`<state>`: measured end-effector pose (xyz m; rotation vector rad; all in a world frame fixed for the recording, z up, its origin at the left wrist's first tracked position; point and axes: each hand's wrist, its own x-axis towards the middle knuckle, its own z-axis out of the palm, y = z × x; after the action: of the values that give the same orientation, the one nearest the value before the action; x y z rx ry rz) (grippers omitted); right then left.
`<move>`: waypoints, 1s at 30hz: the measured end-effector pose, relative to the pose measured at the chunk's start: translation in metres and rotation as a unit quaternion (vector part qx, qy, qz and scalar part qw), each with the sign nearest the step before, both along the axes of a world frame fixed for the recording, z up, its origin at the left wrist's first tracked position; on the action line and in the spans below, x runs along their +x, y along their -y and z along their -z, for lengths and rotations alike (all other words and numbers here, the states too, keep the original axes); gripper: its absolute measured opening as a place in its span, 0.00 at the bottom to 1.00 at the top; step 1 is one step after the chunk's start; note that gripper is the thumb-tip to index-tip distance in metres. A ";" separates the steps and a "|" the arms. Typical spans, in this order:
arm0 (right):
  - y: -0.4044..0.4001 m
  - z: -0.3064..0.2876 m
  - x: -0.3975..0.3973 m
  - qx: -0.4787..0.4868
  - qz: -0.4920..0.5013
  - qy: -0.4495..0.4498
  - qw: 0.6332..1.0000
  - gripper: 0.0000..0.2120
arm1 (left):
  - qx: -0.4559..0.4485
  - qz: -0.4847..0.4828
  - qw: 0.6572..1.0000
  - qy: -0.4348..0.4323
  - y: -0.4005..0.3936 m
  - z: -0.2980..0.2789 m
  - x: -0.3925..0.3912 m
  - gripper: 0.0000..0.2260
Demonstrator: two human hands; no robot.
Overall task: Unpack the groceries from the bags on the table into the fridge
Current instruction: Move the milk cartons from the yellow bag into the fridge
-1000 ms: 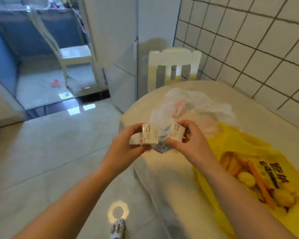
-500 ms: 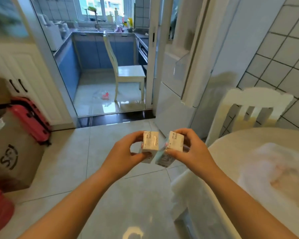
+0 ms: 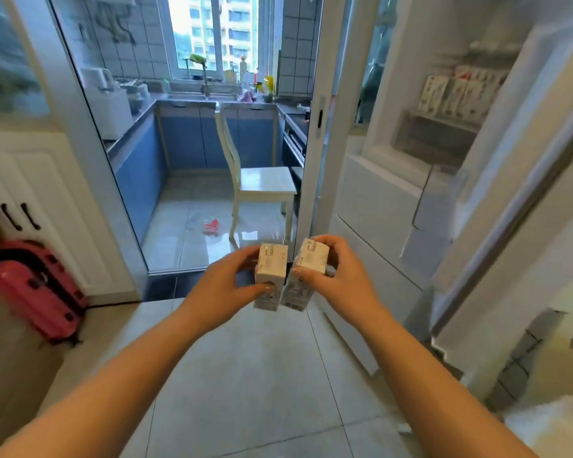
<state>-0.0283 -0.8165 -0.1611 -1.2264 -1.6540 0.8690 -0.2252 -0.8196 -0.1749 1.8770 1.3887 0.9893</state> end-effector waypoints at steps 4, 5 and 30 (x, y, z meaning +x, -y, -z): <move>-0.107 -0.016 -0.008 0.005 -0.011 -0.020 1.000 0.20 | 0.019 -0.031 0.999 -0.005 -0.093 -0.020 -0.005 0.25; -0.132 -0.020 -0.010 0.003 -0.014 -0.024 1.000 0.21 | 0.025 -0.040 0.999 -0.007 -0.115 -0.025 -0.006 0.26; -0.478 -0.066 0.107 0.059 0.386 -0.139 0.910 0.19 | 0.020 0.304 0.952 0.024 -0.598 -0.067 0.145 0.24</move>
<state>0.0788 -0.3387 -0.0947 -1.4314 -0.8501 0.4043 -0.0798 -0.2218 -0.1077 2.1011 0.6800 0.7373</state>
